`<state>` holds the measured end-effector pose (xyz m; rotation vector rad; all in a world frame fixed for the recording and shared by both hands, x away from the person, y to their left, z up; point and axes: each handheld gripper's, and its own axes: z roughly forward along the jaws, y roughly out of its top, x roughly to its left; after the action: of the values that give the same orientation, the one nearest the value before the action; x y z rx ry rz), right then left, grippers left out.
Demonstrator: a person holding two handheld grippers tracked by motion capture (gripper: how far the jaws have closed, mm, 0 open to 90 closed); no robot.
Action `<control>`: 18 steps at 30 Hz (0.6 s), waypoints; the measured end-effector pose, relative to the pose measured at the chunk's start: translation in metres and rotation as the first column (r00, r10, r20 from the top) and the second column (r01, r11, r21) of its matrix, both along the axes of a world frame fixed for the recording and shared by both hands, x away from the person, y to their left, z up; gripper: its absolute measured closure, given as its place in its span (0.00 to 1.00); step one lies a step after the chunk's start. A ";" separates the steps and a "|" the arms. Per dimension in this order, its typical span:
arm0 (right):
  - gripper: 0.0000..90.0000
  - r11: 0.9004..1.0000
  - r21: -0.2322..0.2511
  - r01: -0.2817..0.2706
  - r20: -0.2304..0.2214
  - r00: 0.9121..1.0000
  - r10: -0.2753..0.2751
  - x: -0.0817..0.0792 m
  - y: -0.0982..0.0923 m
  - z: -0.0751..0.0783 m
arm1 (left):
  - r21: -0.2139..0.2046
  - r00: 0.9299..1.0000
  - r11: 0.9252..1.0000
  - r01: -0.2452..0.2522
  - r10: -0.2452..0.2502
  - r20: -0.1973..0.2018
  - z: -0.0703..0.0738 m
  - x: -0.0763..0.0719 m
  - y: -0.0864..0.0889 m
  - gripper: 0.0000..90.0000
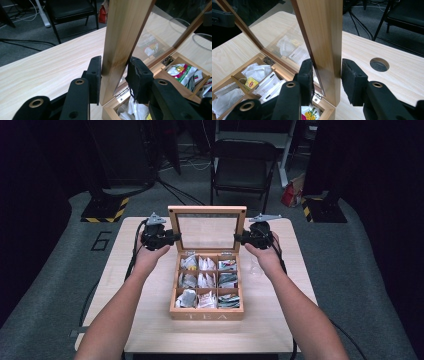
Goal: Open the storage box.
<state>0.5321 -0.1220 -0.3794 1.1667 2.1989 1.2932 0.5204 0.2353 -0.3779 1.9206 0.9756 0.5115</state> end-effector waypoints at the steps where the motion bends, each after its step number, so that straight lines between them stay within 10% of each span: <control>1: 0.69 1.000 -0.001 0.000 -0.002 1.000 0.000 0.000 0.000 0.000 | 0.003 1.000 1.000 -0.001 0.001 0.000 0.000 0.000 0.000 0.72; 18: 0.68 1.000 -0.005 0.025 -0.027 0.999 -0.025 0.007 0.003 0.001 | -0.005 1.000 1.000 -0.009 0.009 -0.012 0.001 0.008 -0.001 0.73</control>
<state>0.5393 -0.1193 -0.3781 1.2134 2.1984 1.2693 0.5288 0.2344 -0.3774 1.9179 0.9930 0.5028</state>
